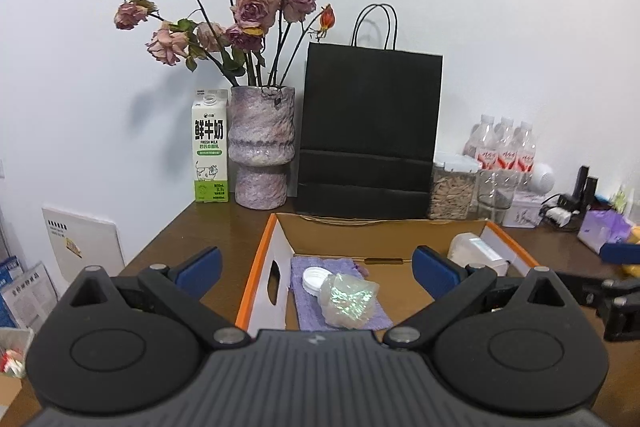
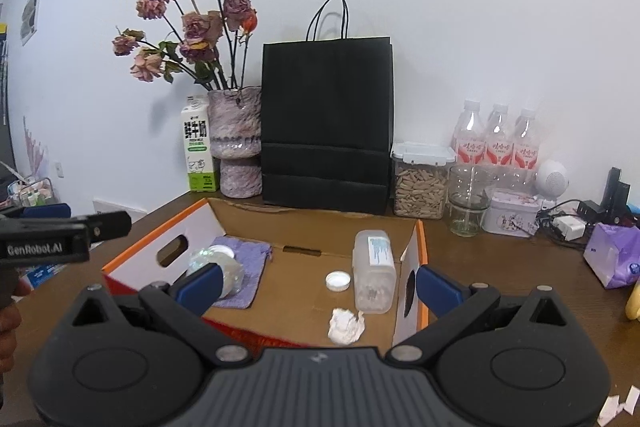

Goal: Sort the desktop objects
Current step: 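Withdraw both open tools from the box toward the plush toy and white lids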

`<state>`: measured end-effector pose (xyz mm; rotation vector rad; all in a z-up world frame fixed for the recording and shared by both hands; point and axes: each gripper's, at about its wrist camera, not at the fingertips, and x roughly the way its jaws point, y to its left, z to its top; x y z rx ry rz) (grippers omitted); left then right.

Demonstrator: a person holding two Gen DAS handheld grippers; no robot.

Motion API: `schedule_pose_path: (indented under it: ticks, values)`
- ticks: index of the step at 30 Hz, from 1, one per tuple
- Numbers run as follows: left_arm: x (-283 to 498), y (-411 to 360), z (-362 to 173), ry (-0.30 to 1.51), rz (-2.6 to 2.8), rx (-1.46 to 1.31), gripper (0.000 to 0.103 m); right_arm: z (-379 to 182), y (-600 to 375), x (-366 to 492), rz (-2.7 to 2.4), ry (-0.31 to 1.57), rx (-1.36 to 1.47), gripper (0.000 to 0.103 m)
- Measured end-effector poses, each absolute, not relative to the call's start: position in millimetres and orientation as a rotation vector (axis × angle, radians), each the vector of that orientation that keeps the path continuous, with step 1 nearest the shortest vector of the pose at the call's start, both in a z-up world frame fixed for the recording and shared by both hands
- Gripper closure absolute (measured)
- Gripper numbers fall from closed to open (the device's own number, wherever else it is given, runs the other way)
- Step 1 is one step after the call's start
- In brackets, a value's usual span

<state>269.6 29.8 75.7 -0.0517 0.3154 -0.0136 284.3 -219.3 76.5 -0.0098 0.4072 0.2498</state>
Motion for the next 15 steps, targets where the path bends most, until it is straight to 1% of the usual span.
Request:
schedule_pose_path:
  ticks: [9,15]
  values:
    - [232.8,35.3,74.0,0.311,-0.018,-0.051,0.000,65.9,-223.5,241.4,0.269,0.426,-0.009,0.000]
    - [211.4,39.4,56.9,0.343,0.003,-0.045,0.000,49.7,-226.1,217.4,0.273,0.457,-0.021,0.000]
